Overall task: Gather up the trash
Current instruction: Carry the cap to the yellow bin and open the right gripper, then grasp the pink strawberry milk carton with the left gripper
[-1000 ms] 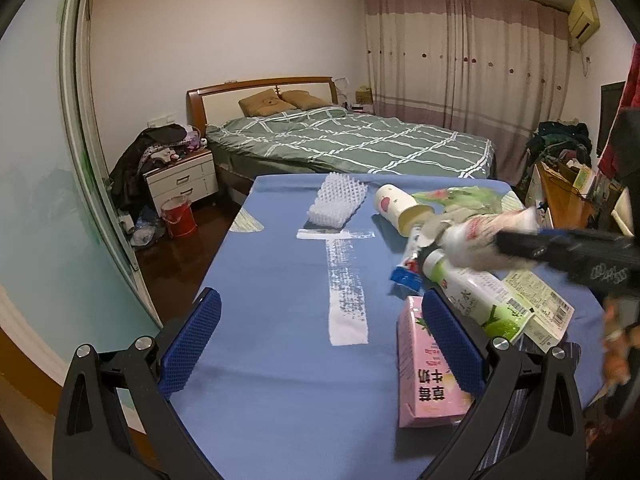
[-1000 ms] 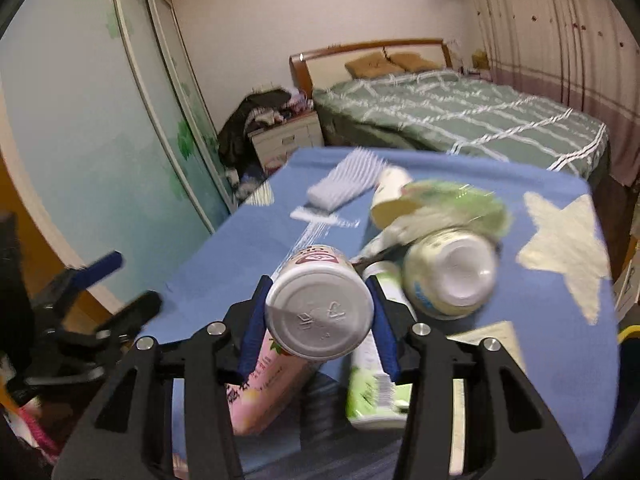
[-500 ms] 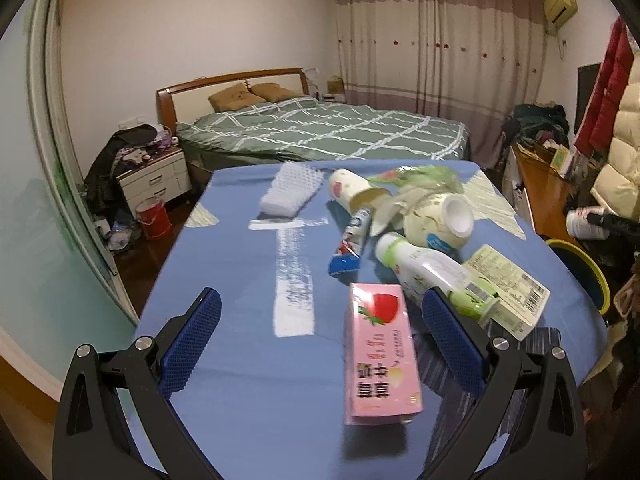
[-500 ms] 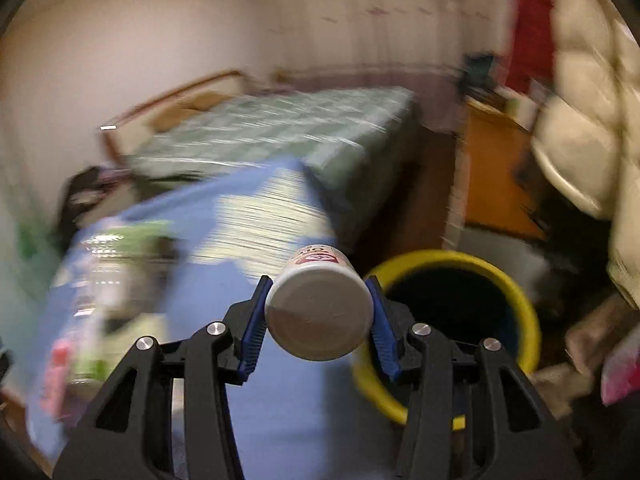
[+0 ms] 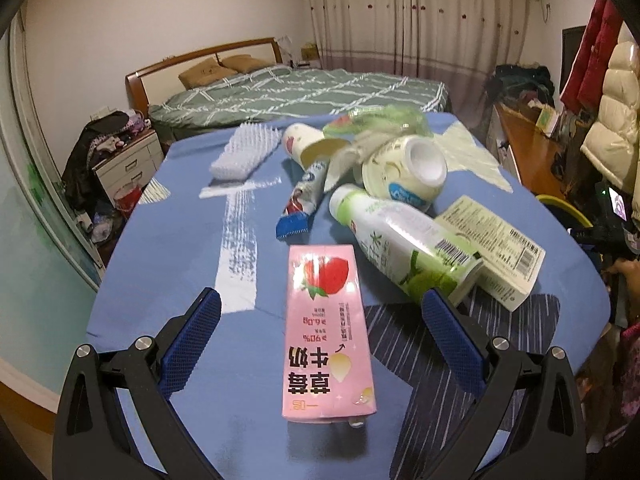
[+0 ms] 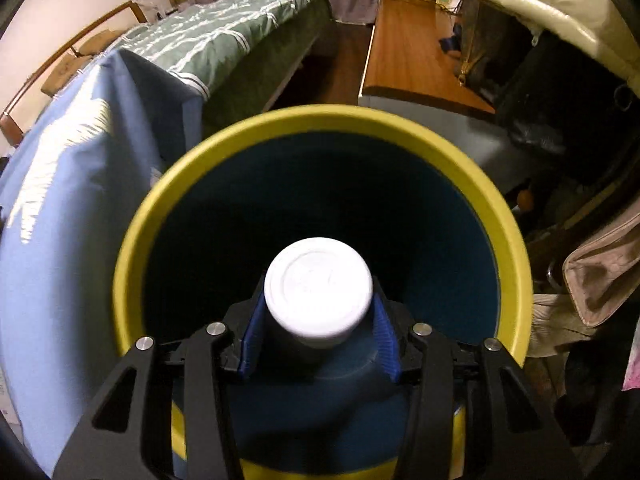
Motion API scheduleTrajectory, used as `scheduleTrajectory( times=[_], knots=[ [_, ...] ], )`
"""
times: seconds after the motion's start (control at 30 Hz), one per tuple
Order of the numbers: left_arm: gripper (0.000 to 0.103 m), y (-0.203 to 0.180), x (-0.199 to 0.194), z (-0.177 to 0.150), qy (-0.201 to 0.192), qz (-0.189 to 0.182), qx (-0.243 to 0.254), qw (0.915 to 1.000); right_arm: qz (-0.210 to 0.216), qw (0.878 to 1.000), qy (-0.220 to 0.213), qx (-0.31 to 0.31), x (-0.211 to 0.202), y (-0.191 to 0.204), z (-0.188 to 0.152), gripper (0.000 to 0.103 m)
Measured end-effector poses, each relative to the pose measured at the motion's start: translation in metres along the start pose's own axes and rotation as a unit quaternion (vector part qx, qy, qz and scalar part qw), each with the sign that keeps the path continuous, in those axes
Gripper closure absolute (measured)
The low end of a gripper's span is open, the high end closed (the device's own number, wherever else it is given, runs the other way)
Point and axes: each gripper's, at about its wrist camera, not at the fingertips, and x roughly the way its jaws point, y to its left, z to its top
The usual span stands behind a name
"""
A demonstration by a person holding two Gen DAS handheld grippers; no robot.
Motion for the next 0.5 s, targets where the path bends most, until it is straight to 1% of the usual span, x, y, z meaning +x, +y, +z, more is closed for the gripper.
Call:
scheduleTrajectory(
  times=[0.13,0.3,0.5],
  knots=[
    [0.004,0.001,0.009,-0.003,0.012,0.001,0.0,0.9999,0.005,1.0,-0.004,-0.002,-0.003,-0.001,-0.001,0.057],
    [0.004,0.002,0.019,-0.009,0.028,0.004,0.001,0.9996,0.017,1.0,-0.021,-0.009,-0.026,0.009,-0.005,0.057],
    [0.004,0.007,0.036,-0.015,0.052,0.013,-0.006,0.9985,0.032,0.999,-0.039,-0.018,-0.046,0.019,-0.003,0.054]
  ],
)
